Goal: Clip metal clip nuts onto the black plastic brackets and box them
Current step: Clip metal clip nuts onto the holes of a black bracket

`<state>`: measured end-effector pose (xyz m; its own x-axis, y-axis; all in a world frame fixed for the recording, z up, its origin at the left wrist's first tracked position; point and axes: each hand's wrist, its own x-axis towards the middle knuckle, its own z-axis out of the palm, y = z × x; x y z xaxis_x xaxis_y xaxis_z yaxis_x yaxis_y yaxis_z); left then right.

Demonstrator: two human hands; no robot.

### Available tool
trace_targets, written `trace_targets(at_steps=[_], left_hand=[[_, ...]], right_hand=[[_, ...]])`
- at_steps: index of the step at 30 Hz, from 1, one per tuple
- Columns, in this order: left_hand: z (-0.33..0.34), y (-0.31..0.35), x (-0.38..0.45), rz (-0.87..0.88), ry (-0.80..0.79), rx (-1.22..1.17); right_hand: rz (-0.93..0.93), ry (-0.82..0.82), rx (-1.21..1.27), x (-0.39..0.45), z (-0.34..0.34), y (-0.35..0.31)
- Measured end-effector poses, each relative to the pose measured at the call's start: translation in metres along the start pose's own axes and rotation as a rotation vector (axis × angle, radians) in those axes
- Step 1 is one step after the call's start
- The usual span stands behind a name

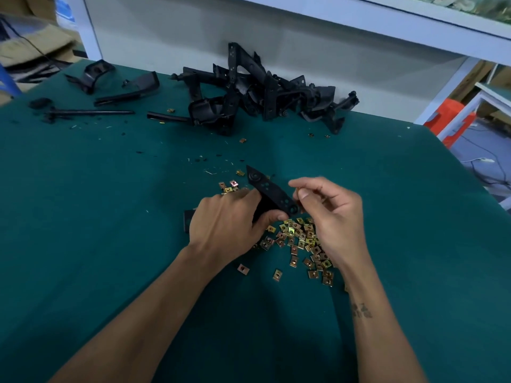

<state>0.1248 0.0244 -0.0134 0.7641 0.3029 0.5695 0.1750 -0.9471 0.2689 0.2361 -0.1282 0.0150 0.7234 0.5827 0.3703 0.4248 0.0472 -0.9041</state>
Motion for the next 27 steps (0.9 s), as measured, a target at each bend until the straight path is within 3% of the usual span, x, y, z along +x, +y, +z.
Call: trace_targets(at_steps=[9,20,27], left_hand=[[-0.0001,-0.0014,0.0001,0.012,-0.003,-0.044],[0.0031,-0.0033,-0.0008,0.000,-0.020,-0.042],[0.0012,-0.0018,-0.0005,0.003,-0.022,-0.035]], right_hand=[[0.059,0.203,0.024,-0.0010,0.0081,-0.0006],[0.043,0.050,0.015,-0.0026,0.0097,0.0004],[0.152,0.121,0.152,0.0001,0.0074,-0.0001]])
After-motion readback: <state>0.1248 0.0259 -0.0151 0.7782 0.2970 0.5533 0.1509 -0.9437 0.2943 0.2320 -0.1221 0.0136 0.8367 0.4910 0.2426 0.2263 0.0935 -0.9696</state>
